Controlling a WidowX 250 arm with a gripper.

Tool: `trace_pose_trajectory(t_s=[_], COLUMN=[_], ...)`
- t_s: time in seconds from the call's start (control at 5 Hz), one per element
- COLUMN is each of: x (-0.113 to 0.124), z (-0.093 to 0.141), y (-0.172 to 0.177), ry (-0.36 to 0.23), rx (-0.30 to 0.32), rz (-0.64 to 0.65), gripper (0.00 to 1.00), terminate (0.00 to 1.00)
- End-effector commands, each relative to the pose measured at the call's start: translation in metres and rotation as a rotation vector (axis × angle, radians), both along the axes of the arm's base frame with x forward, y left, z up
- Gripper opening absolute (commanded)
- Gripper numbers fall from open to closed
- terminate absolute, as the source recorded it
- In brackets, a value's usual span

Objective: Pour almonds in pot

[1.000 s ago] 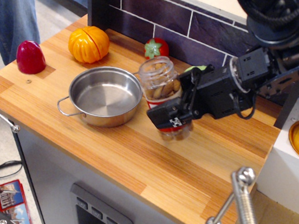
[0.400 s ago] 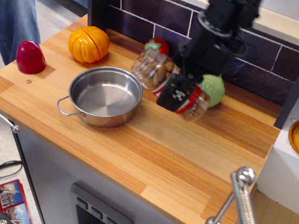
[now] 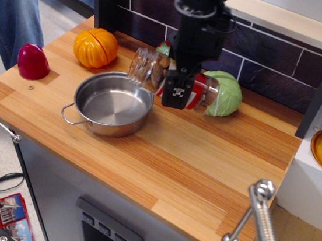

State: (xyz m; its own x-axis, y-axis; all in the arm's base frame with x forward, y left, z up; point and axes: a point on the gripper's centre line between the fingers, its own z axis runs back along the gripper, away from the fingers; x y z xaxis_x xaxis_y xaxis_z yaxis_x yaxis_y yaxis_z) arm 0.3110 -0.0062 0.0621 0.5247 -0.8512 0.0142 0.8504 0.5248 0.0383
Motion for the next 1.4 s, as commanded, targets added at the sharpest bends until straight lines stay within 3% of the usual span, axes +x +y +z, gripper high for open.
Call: trace_pose_trajectory(t_s=[0.0, 0.2, 0.4, 0.6, 0.8, 1.2], x=[0.013, 0.021, 0.023, 0.020, 0.020, 0.023], z=[0.019, 0.021, 0.028, 0.031, 0.033, 0.031], y=[-0.005, -0.005, -0.002, -0.003, -0.003, -0.004], ry=[-0.162, -0.274, -0.325, -0.417, -0.480, -0.564], rx=[-0.122, -0.178, -0.214, -0.262, -0.338, -0.391], rz=[0.037, 0.063, 0.071, 0.104, 0.184, 0.266], gripper=[0.00, 0.00, 0.00, 0.00, 0.00, 0.00], terminate=[0.00, 0.00, 0.00, 0.00, 0.00, 0.00])
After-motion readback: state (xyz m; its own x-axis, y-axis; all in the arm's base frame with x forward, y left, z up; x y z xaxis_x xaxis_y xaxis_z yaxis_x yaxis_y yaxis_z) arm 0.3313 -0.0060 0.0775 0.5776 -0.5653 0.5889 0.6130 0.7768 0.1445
